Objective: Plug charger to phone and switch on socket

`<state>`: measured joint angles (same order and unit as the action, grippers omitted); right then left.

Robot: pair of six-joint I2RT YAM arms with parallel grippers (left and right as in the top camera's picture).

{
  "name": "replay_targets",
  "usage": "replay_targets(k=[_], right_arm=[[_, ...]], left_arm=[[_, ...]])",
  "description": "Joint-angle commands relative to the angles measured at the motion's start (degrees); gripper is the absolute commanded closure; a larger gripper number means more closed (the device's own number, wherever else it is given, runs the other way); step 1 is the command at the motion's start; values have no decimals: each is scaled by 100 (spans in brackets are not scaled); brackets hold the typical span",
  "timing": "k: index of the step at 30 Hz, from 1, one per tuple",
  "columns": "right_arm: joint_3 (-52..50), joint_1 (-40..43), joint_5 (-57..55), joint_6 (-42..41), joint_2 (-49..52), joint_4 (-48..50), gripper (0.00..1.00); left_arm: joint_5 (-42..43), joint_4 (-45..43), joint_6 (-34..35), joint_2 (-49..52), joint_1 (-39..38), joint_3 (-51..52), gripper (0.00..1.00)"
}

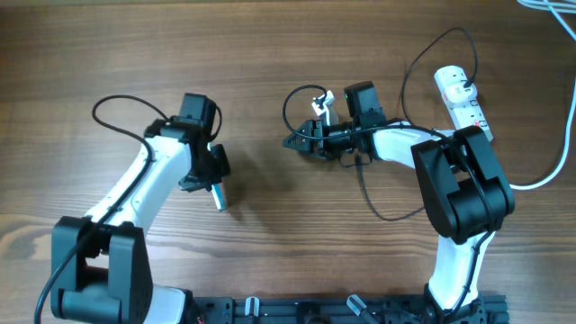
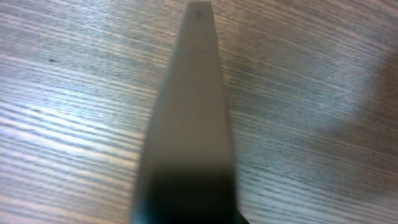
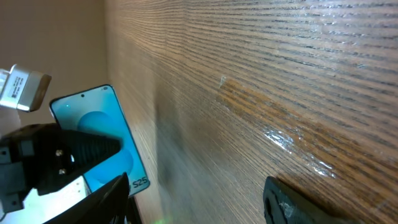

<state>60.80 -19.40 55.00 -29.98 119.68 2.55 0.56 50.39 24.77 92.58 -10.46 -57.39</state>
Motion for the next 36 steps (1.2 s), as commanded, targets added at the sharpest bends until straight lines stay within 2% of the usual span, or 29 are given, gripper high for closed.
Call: replay_targets(k=[1, 8, 15, 18, 21, 25, 27, 29, 33, 34, 36], right_arm=[[-17, 9, -420, 146, 68, -52, 28], [-17, 9, -420, 149, 68, -74, 26], [-17, 9, -417, 149, 68, -116, 24], [-17, 9, -420, 149, 68, -120, 24], [-17, 9, -420, 149, 68, -120, 23], [-17, 9, -417, 151, 68, -120, 20], [-17, 9, -415, 129, 68, -118, 18], [-17, 9, -417, 48, 68, -114, 17], [-17, 9, -420, -44, 68, -118, 17], [-17, 9, -422, -42, 68, -116, 17], [-17, 9, -472, -42, 68, -111, 17]], left_arm=[[-175, -238, 146, 20, -164, 188, 96], [-323, -457, 144, 424, -396, 201, 95], [-323, -612, 144, 424, -396, 201, 84], [-323, -610, 144, 424, -396, 201, 85], [-323, -610, 142, 424, -396, 201, 96], [-105, -409, 142, 396, -319, 28, 96], [538, 157, 144, 363, -83, -439, 96], [1976, 763, 142, 363, 260, -981, 96], [5595, 1036, 168, 365, 879, -1176, 96], [6277, 1137, 529, 365, 960, -1176, 96], [6478, 1231, 1314, 365, 957, -1176, 96]])
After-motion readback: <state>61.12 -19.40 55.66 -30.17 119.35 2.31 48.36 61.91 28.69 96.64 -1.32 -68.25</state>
